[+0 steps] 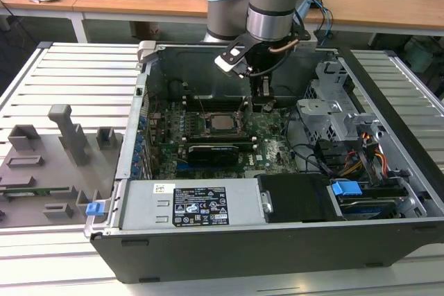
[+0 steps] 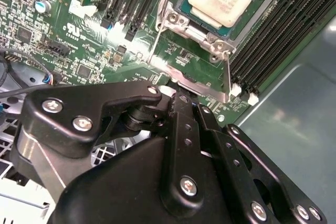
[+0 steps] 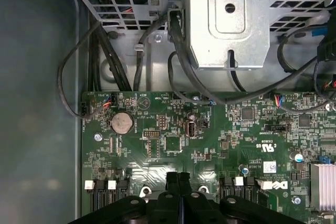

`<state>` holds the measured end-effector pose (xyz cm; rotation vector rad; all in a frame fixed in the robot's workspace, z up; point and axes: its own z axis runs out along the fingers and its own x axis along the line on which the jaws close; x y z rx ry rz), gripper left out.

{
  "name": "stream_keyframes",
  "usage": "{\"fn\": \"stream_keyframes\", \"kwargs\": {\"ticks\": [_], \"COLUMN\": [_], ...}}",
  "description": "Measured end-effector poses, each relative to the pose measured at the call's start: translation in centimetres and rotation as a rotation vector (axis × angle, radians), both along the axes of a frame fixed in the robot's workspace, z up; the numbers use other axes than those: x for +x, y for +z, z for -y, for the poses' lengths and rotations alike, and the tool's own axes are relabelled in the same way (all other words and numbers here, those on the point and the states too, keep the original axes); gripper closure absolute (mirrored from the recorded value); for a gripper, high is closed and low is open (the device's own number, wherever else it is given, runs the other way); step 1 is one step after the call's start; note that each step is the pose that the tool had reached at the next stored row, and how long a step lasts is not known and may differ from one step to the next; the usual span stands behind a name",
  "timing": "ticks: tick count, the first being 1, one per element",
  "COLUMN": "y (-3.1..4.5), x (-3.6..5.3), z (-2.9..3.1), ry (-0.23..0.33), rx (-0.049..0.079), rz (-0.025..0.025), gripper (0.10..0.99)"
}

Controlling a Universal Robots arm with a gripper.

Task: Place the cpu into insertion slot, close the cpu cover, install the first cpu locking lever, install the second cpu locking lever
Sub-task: 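Close the cpu cover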

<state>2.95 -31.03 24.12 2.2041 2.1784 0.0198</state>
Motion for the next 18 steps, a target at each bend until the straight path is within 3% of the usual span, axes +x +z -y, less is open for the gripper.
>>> {"fn": "stream_keyframes", "kwargs": {"ticks": [14, 18], "y": [-0.15, -0.37], "x": [-1.59, -2.56], "z": [0.0, 0.0], "ry": [0.013, 0.023], "rx": [0.0, 0.0], "rz": [0.0044, 0.0044], "gripper": [0.98, 0.98]}}
